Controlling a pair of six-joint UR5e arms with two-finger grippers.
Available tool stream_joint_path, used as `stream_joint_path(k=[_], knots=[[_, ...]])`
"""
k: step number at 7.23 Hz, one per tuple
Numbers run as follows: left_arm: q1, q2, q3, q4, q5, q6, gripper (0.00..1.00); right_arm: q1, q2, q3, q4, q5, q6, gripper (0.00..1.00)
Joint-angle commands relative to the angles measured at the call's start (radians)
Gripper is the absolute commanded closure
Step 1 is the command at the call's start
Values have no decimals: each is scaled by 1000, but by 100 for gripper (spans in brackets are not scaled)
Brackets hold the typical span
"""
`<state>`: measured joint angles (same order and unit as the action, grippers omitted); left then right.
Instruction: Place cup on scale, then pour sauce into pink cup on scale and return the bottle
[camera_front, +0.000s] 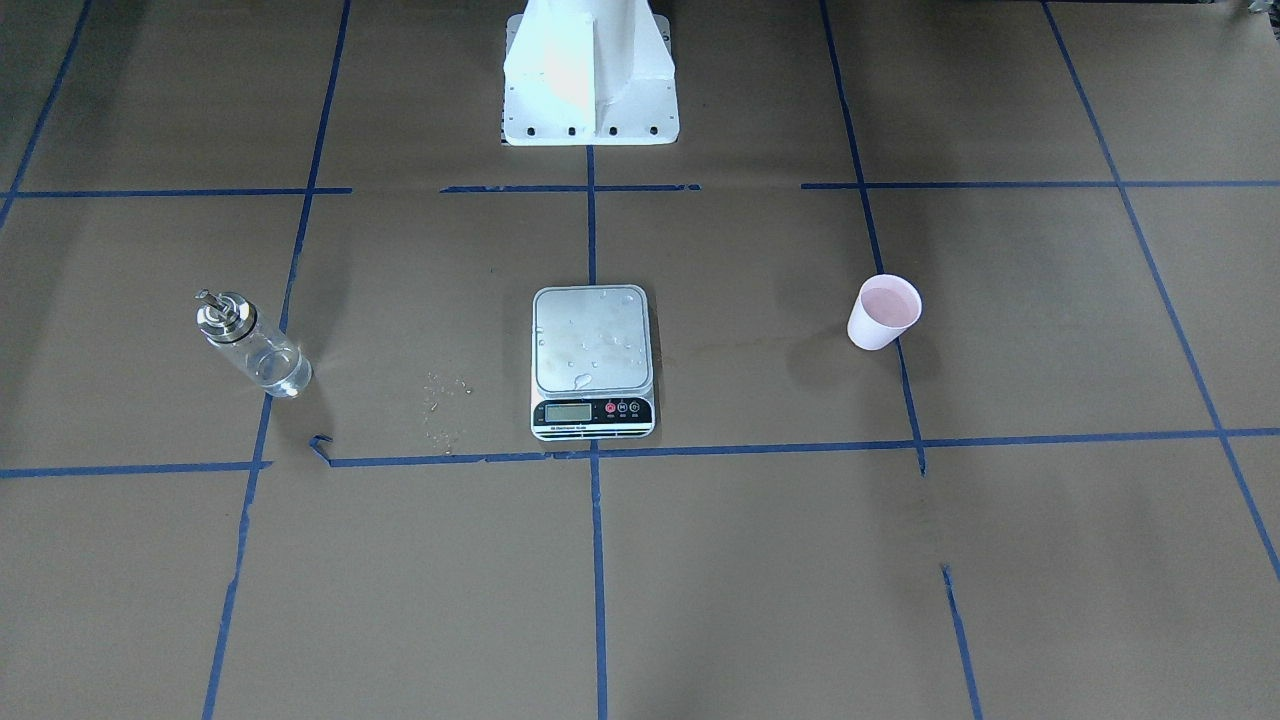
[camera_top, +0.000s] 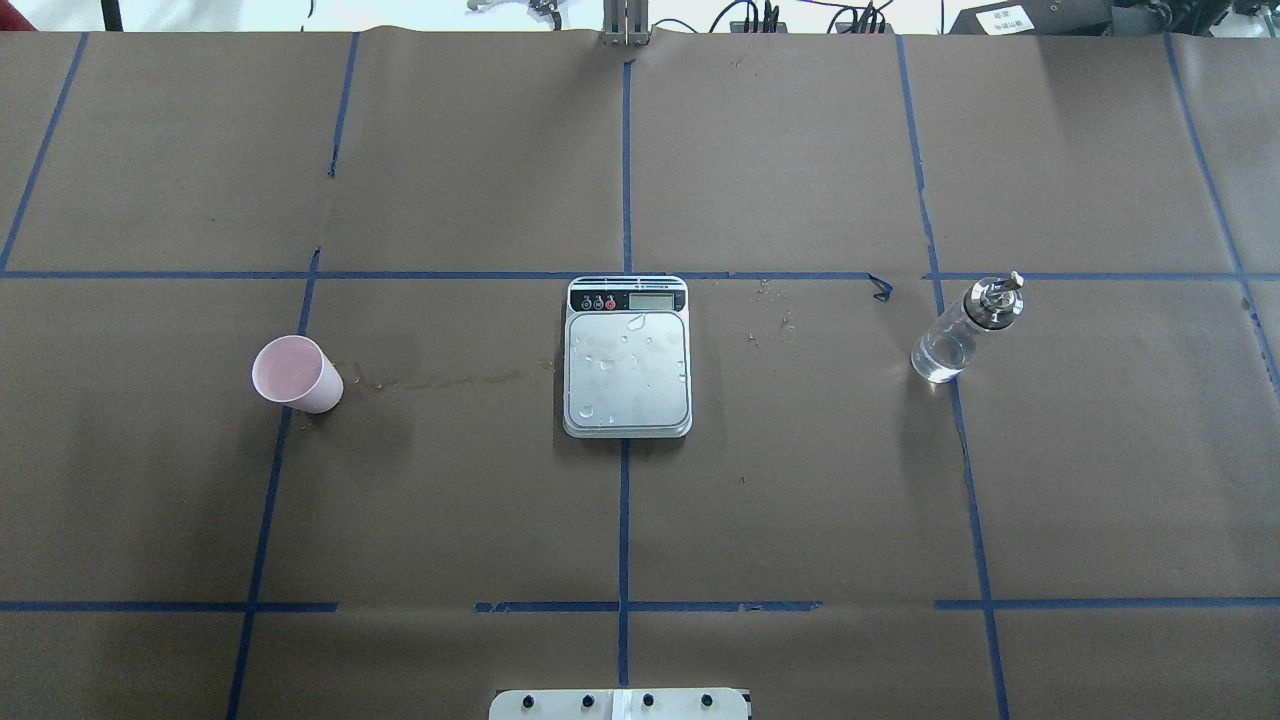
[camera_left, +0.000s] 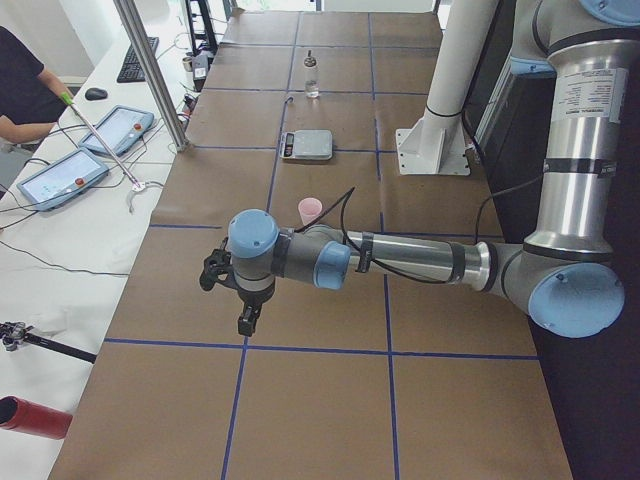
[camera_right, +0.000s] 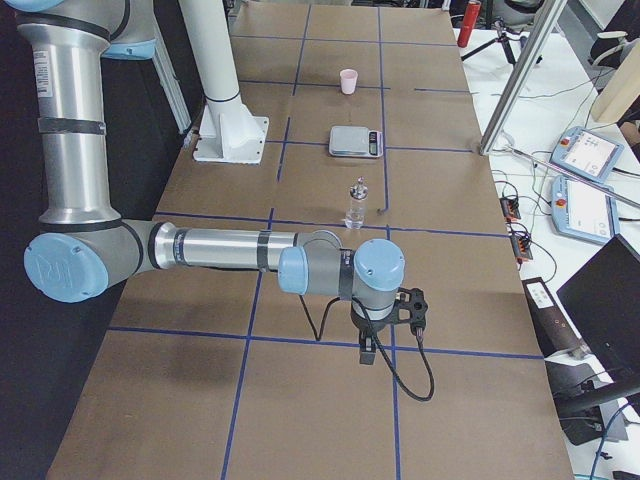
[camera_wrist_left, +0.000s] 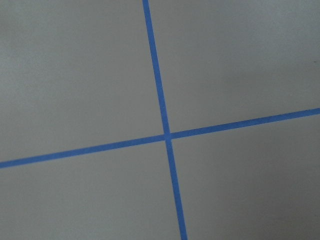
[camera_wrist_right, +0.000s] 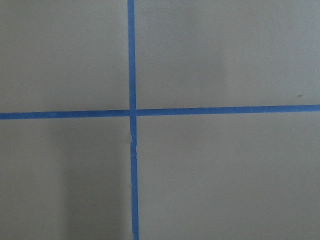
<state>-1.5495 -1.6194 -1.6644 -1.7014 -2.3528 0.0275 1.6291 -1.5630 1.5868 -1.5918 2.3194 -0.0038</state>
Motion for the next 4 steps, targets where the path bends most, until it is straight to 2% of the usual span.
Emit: stream_joint_path(k=[1, 3, 4], knots=[[101, -86, -46, -33, -64, -35, 0, 0, -11, 13, -1, 3, 2, 0], [226, -129, -73, -57, -249, -50, 0, 0, -14, 13, -2, 11, -1, 0], [289, -157, -75, -58, -252, -224, 0, 0, -14, 13, -2, 11, -1, 0]])
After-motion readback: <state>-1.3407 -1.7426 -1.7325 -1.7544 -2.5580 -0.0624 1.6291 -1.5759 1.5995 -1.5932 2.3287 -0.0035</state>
